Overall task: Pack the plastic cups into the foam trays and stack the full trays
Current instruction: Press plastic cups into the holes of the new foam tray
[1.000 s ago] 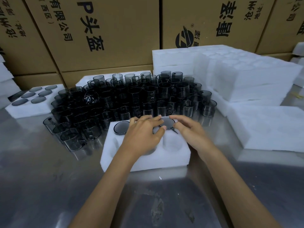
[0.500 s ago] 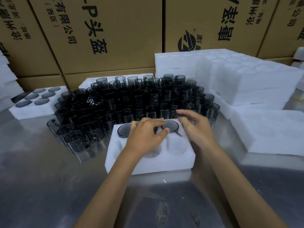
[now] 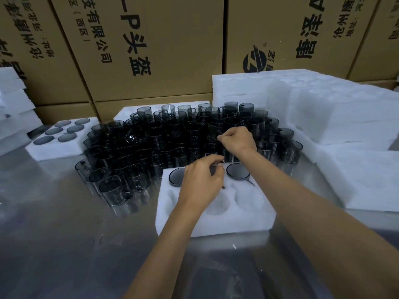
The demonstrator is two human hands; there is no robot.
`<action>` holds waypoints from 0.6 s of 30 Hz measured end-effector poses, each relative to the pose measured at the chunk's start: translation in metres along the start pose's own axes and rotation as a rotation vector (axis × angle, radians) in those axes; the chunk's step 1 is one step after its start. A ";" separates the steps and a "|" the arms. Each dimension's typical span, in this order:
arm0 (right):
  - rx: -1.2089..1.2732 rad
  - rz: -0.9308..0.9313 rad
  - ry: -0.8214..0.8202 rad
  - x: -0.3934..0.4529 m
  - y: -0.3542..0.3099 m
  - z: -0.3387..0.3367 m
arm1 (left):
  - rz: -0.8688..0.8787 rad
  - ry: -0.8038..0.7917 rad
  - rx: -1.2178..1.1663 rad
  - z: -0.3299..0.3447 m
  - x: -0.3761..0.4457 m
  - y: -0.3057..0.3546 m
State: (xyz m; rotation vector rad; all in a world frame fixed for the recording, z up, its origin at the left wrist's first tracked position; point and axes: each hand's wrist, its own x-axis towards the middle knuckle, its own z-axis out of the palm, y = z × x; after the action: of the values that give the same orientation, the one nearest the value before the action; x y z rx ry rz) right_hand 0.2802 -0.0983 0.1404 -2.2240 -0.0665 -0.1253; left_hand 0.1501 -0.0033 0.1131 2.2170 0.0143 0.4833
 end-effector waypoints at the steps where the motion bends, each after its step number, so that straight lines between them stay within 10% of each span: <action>1: 0.018 -0.016 0.025 0.000 0.002 -0.002 | -0.013 0.021 -0.024 0.000 0.001 -0.001; 9: 0.015 -0.439 0.328 -0.040 0.036 -0.037 | -0.076 0.215 -0.252 -0.005 0.004 -0.001; 18: 0.558 -0.503 0.252 -0.108 0.045 -0.053 | 0.136 -0.138 -0.480 -0.010 -0.014 0.019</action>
State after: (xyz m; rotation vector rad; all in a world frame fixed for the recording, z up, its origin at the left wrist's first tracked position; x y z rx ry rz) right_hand 0.1739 -0.1680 0.1247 -1.5815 -0.4650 -0.5860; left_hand 0.1303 -0.0105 0.1281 1.7794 -0.2978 0.3609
